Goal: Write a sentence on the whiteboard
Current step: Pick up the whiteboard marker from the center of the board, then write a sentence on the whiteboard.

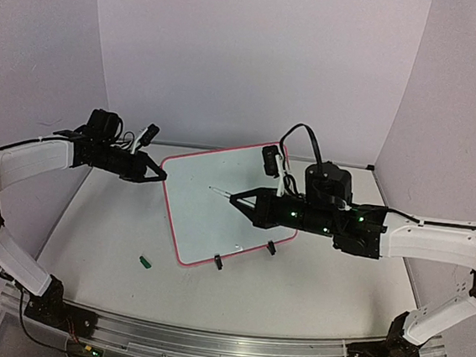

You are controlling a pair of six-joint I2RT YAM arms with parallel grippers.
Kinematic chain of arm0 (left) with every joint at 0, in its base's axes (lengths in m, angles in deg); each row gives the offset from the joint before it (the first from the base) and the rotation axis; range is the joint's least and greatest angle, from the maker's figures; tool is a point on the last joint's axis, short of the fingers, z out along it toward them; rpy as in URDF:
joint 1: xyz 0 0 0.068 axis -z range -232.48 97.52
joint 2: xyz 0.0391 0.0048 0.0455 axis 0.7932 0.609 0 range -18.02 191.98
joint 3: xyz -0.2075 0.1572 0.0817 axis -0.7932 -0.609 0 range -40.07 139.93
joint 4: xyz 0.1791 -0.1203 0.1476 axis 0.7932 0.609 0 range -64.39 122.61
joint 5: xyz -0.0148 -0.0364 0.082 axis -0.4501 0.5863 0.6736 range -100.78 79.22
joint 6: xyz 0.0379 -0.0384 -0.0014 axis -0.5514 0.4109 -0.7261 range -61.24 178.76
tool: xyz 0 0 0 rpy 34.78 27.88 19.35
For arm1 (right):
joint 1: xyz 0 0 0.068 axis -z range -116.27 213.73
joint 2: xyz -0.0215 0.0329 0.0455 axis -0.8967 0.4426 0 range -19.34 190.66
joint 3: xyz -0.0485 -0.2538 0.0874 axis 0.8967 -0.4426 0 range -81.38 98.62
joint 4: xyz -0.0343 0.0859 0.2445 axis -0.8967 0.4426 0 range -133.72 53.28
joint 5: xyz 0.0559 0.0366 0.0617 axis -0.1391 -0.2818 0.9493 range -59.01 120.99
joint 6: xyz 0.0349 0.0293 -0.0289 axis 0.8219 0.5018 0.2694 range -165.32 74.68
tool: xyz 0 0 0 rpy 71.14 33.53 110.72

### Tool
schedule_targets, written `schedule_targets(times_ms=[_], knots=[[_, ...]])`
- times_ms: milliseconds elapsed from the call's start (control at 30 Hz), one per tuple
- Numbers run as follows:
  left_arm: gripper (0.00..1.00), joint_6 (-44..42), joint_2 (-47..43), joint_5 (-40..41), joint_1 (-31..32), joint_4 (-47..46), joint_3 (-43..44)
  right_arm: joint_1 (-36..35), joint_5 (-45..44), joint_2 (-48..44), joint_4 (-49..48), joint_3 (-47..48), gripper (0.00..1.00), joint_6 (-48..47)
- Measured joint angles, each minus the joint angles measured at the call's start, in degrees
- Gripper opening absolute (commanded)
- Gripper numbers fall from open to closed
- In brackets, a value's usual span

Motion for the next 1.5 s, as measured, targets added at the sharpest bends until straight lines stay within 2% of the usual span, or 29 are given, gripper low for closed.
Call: schedule_targets(times_ms=[900, 1500], knots=[[0.0, -4.5, 0.0, -1.5, -0.2, 0.6, -0.1, -1.2, -1.5, 23.0, 1.8, 21.7, 0.0, -6.7], [0.0, -4.5, 0.0, -1.6, -0.2, 0.6, -0.1, -1.2, -5.4, 31.1, 1.5, 29.7, 0.0, -8.1]])
